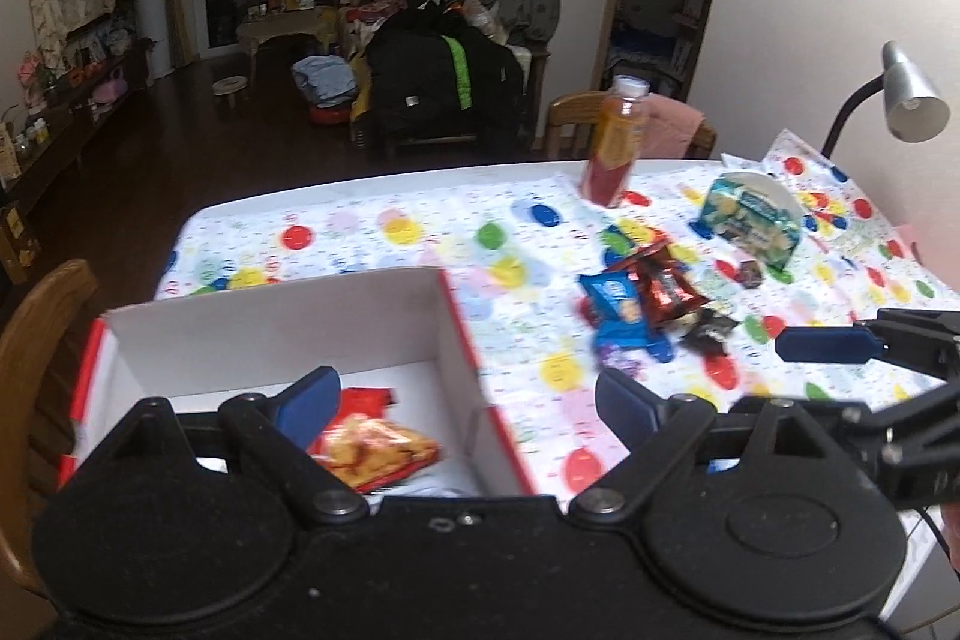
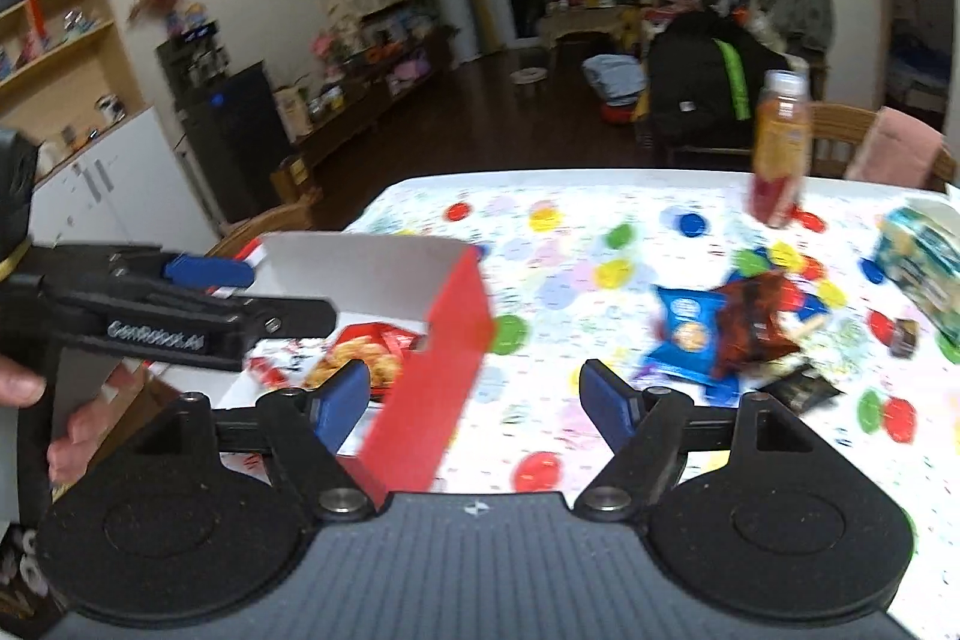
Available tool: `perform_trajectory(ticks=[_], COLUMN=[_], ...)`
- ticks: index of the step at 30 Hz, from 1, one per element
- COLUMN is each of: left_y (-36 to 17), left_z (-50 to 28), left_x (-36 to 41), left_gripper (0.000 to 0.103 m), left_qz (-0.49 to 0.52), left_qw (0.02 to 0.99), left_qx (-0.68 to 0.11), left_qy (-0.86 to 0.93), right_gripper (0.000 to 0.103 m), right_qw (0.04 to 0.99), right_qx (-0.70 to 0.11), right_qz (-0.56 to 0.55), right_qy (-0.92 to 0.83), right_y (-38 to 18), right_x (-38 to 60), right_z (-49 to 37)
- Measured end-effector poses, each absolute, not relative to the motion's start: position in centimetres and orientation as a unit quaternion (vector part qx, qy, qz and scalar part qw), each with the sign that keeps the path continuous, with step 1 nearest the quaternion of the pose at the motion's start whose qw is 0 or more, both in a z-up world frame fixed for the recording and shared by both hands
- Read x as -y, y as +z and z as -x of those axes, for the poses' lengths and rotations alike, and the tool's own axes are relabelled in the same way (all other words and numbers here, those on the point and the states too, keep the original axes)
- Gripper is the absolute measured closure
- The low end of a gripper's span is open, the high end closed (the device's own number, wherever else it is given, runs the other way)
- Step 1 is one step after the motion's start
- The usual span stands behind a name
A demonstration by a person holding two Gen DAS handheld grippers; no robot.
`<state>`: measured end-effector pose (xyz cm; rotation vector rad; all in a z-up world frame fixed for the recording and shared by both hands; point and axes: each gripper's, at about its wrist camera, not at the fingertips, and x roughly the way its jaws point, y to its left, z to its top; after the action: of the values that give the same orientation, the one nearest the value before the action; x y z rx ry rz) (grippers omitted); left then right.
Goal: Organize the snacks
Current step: 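Move both tools back over the remaining snacks on the table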
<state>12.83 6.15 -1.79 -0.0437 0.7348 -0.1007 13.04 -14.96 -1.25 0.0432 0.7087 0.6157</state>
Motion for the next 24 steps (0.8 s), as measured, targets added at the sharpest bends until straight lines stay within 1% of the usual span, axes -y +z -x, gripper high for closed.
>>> perform_trajectory(ticks=[2, 8, 10, 13, 24], left_y=[-1.9, -2.6, -2.9, -3.5, -6.8], left_z=[-12.9, -13.8, -14.2, -14.8, -19.0], left_x=[-5.0, -1.3, -0.1, 1.5, 6.8], left_gripper=[0.011, 0.006, 0.005, 0.000, 0.000], left_qz=[0.026, 0.036, 0.040, 0.042, 0.047], left_qw=[0.932, 0.931, 0.930, 0.932, 0.929], left_qx=[-0.358, -0.356, -0.357, -0.354, -0.365], left_qy=[-0.055, -0.069, -0.073, -0.069, -0.040], right_gripper=[0.021, 0.019, 0.016, 0.014, 0.014], right_qw=[0.896, 0.904, 0.907, 0.911, 0.913], right_qx=[-0.338, -0.334, -0.332, -0.328, -0.351], right_qz=[-0.031, -0.046, -0.043, -0.037, -0.020], right_qy=[0.285, 0.264, 0.256, 0.247, 0.207], right_y=[-1.3, -1.8, -2.1, -2.6, -6.1], right_x=[16.6, 20.6, 22.0, 23.6, 29.5], right_z=[-13.3, -14.4, -14.7, -15.2, -20.4])
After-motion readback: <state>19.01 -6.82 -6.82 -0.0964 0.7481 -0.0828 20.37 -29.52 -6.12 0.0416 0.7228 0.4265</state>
